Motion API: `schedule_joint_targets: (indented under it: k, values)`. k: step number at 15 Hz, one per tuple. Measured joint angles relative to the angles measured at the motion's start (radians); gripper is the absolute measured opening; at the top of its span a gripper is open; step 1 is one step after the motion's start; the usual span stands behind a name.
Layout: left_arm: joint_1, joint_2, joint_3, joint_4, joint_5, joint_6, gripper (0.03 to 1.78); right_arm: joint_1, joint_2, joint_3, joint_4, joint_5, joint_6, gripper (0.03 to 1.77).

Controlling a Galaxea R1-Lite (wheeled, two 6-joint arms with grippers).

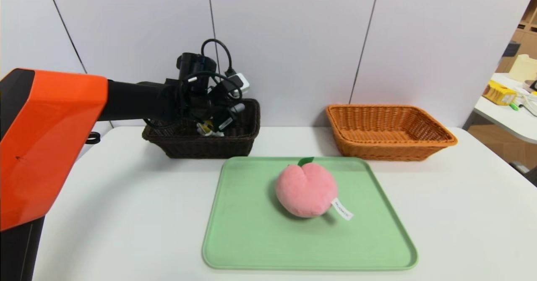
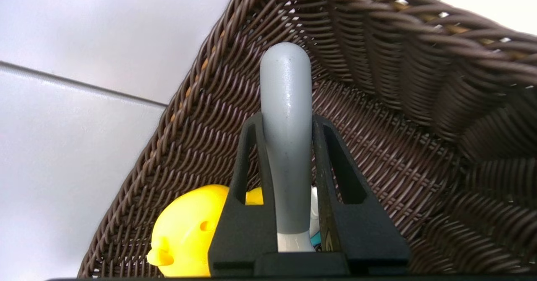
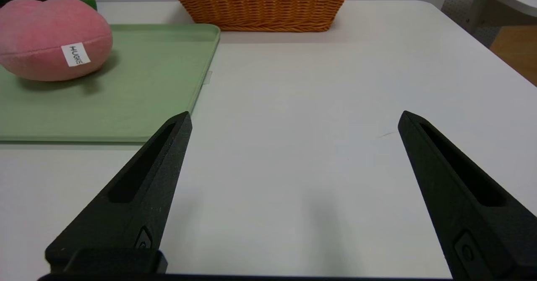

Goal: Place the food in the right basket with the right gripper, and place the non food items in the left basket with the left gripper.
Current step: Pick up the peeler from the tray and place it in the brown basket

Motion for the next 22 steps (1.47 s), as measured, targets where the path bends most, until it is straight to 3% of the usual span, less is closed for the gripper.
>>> schedule_joint_targets:
  k: [13, 17, 22]
  values:
    - [-0.002, 0.014, 0.0, 0.001, -0.008, -0.001, 0.3, 0.0, 0.0, 0.0, 0.0, 0.0, 0.0, 1.7]
    - [-0.001, 0.01, 0.004, 0.006, -0.012, 0.0, 0.85, 0.0, 0.0, 0.0, 0.0, 0.0, 0.0, 1.7]
    - [-0.002, -0.025, 0.012, 0.018, -0.011, -0.002, 1.26, 0.0, 0.0, 0.0, 0.0, 0.0, 0.0, 1.7]
